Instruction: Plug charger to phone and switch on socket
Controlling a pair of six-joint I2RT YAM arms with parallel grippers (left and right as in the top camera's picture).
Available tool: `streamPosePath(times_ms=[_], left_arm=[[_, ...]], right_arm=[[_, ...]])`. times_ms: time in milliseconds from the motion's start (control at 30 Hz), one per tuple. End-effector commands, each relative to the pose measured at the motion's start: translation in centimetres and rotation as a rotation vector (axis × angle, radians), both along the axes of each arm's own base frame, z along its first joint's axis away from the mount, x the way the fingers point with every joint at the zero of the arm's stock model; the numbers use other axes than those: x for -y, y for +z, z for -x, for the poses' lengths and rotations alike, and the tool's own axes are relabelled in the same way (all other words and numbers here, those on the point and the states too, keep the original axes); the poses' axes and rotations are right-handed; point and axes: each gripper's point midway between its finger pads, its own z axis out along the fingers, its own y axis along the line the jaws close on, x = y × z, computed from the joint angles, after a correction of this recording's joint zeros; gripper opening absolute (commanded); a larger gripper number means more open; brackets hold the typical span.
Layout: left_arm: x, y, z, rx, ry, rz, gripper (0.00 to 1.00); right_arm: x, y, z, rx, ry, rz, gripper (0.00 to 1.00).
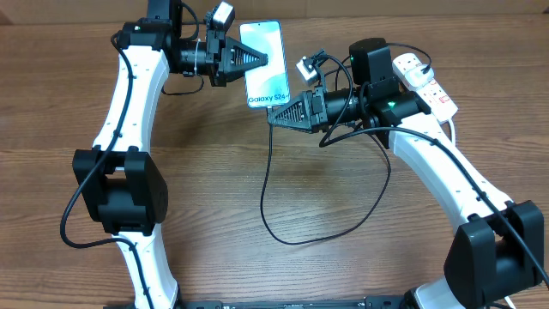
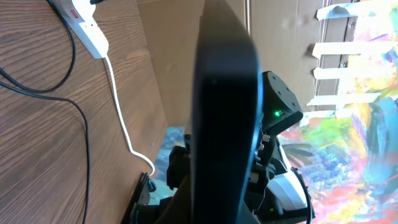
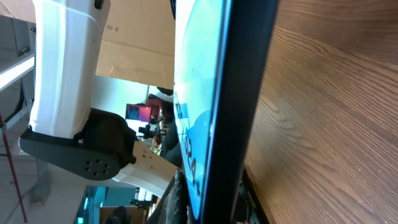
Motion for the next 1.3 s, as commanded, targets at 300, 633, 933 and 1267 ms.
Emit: streamPosePath(times_ms=[300, 633, 933, 1267], left_arm=[[1.1, 2.4, 2.0, -0.024, -0.054, 0.074, 0.04], [1.1, 2.4, 2.1, -0.027, -0.055, 0.074, 0.04], [2.0, 2.4, 2.5, -0.021, -0.076, 0.075, 0.04], [1.4, 2.0, 2.1, -0.018, -0.054, 0.053, 0.04]], right_arm=[[1.5, -0.5, -2.9, 0.068, -0.114, 0.047, 0.04], [1.6, -0.2, -3.2, 0.087, -0.121, 0.038, 0.04], [1.5, 0.1, -3.6, 0.103, -0.134, 0.033, 0.04], [1.6, -0.2, -3.6, 0.077, -0.142, 0.044, 0.05]])
